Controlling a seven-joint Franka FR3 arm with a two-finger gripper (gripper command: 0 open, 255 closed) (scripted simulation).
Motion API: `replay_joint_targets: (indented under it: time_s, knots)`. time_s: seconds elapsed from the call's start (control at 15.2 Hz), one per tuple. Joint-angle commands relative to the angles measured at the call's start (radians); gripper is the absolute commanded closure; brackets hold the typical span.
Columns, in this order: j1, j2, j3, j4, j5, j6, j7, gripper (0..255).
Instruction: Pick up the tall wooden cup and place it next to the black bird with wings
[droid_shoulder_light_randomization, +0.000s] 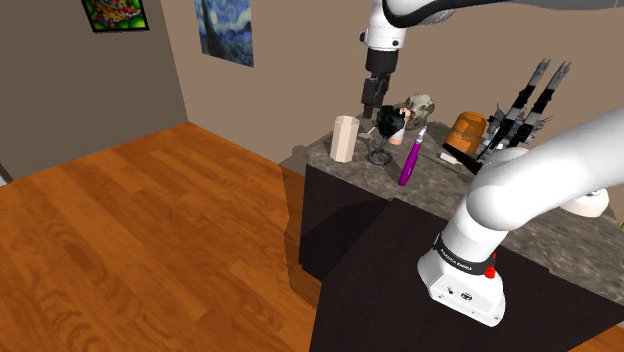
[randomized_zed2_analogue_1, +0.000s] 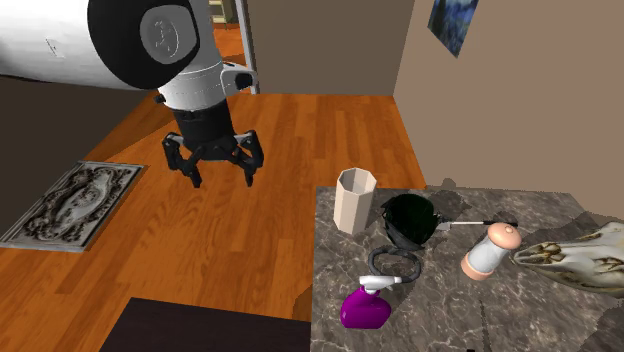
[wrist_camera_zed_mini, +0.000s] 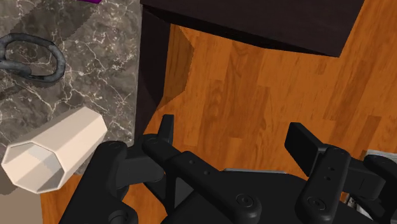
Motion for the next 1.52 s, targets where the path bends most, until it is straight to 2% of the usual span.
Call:
replay_joint_targets:
  time_s: [0.0,0.66,1.06,1.45]
  knots:
    - [-0.01,0.052,-0.029,0.002,-0.016,0.057,-0.036,0]
    - [-0.042,0.377,-0.15,0.116,-0.025,0.294,-0.206,0]
    - [-0.062,0.597,-0.2,0.249,0.026,0.391,-0.322,0]
    - [-0.104,0.826,-0.217,0.431,0.107,0.442,-0.437,0]
